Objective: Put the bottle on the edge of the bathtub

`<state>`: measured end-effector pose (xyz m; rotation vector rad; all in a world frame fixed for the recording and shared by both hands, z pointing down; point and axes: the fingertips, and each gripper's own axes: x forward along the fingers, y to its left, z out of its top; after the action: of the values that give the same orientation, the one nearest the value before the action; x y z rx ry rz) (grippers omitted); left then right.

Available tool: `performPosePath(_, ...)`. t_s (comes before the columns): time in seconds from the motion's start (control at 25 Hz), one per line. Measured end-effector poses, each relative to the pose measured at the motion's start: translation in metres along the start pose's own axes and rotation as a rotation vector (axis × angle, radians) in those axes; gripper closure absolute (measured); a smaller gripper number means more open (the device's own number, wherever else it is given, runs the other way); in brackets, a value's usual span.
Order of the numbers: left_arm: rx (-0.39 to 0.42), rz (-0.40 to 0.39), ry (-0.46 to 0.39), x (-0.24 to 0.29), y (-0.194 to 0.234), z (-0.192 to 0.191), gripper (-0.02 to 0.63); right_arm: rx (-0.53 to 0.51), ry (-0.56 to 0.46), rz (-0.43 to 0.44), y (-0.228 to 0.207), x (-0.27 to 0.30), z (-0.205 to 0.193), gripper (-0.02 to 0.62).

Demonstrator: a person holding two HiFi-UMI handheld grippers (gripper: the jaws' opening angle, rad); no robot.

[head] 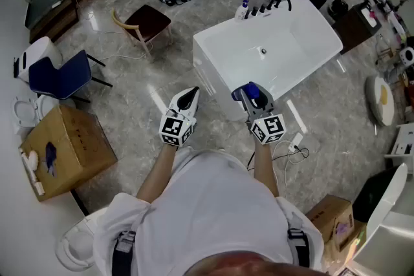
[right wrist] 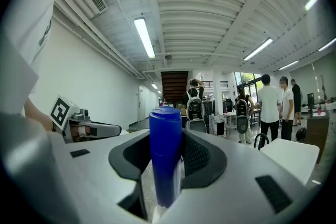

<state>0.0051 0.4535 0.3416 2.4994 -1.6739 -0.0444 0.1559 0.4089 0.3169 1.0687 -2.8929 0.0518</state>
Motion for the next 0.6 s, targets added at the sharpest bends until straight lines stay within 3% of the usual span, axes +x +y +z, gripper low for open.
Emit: performPosePath(0.6,0.033,-0.026,0.018,-0.014,-0.003,0.003,0.609,0.013,-0.016,-0.001,0.018,-0.007,-0.001,0.446)
